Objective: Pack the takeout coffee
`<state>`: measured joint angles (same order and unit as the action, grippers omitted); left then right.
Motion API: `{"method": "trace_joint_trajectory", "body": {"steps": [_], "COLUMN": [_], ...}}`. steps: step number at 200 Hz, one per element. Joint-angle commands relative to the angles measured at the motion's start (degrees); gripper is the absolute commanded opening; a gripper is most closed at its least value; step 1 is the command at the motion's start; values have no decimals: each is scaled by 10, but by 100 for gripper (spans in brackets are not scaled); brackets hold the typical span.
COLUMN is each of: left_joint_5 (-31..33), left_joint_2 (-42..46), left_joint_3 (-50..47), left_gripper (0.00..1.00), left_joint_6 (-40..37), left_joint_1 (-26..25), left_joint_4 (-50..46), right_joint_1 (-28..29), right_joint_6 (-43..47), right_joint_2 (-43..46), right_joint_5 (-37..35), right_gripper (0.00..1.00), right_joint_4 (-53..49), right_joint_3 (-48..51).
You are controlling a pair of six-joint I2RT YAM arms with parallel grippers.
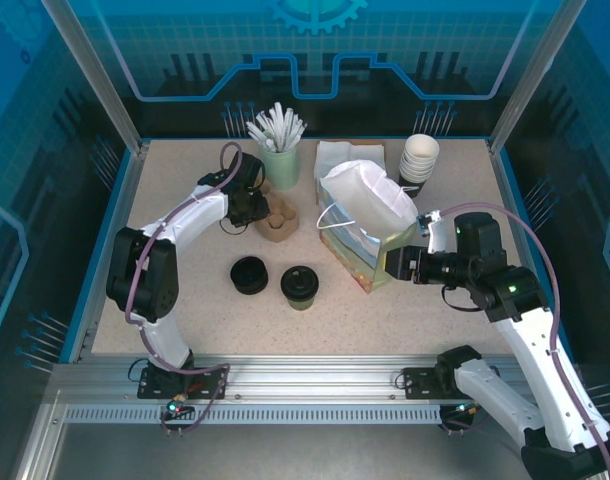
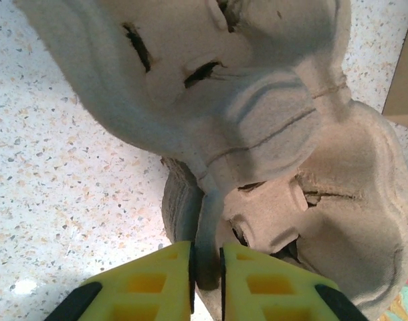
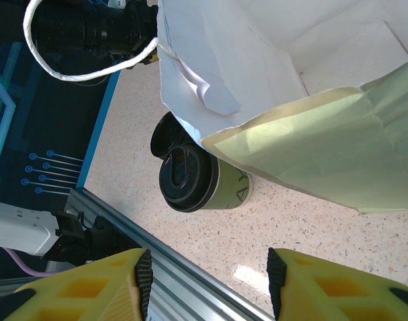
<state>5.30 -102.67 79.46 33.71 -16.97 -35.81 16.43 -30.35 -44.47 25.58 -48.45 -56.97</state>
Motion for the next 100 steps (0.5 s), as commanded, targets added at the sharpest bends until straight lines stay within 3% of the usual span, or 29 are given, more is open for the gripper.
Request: {"method": "trace_joint_trajectory", "body": {"steps": [1, 100], "left_joint_5": [-11, -6], "left_joint_2": [33, 77], "left_joint_3": [-14, -38], "left_gripper": [15, 7], "left_joint_6": [9, 15], "left_joint_1": [5, 8], "left_joint_4": [17, 37], "right_joint_1": [-10, -13], "right_joint_6": [6, 5], "right_joint_2": [9, 18], "right_joint_5": [12, 11], "right_gripper": [52, 52], "right_joint_4": [-4, -7], "right_joint_3": [2, 4]}}
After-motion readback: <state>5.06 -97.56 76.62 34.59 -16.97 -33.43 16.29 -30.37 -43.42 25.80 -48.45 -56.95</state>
